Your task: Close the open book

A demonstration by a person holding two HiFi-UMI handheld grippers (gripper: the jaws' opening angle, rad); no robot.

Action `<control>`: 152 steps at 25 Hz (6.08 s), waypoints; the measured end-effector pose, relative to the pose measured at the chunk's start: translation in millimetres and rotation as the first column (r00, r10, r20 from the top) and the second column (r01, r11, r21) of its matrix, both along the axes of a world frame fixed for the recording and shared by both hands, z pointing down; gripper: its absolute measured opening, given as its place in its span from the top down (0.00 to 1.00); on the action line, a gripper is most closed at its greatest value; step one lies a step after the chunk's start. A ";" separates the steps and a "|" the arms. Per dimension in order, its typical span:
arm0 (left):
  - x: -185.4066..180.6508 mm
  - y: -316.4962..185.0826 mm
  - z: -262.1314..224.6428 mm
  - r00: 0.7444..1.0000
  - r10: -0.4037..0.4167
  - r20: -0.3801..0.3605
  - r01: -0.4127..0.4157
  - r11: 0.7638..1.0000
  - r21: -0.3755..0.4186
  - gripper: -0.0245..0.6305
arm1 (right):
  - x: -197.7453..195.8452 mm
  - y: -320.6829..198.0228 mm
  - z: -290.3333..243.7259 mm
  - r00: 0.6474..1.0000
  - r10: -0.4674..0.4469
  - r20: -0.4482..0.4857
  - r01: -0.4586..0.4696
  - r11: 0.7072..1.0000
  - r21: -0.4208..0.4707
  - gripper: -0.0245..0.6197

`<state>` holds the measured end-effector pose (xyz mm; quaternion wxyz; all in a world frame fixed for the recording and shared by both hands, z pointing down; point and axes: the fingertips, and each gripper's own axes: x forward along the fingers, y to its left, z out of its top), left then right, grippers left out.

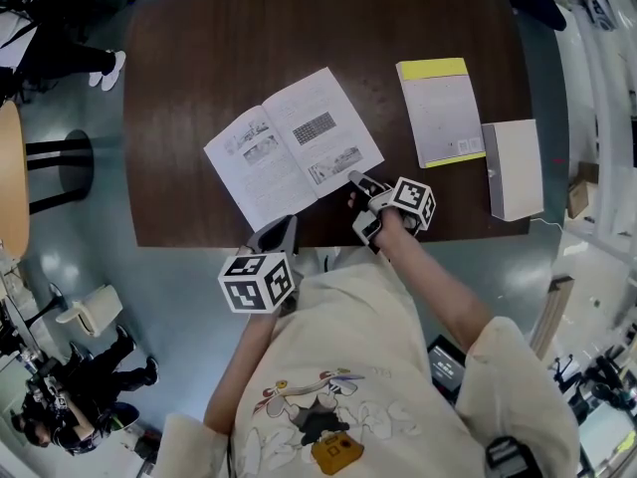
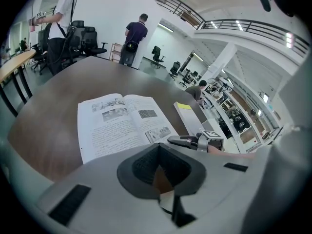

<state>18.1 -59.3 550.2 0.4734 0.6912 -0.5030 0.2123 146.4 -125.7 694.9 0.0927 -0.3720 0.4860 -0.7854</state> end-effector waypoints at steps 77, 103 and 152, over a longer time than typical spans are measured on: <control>-81.4 51.8 9.5 0.954 -0.280 -0.105 0.283 0.959 0.013 0.95 | -134.2 60.1 -77.5 0.172 -0.425 -0.889 0.985 0.061 0.161 0.93; -109.0 59.4 28.1 0.938 -0.318 -0.135 0.316 0.948 -0.037 0.95 | -172.3 93.5 -17.2 -0.183 -0.498 -0.848 0.969 -0.239 -0.069 0.89; -94.9 -16.9 -39.2 0.986 0.004 -0.166 0.024 0.987 0.162 0.95 | -147.0 24.8 -190.6 0.485 -0.344 -0.804 0.867 0.309 0.390 0.95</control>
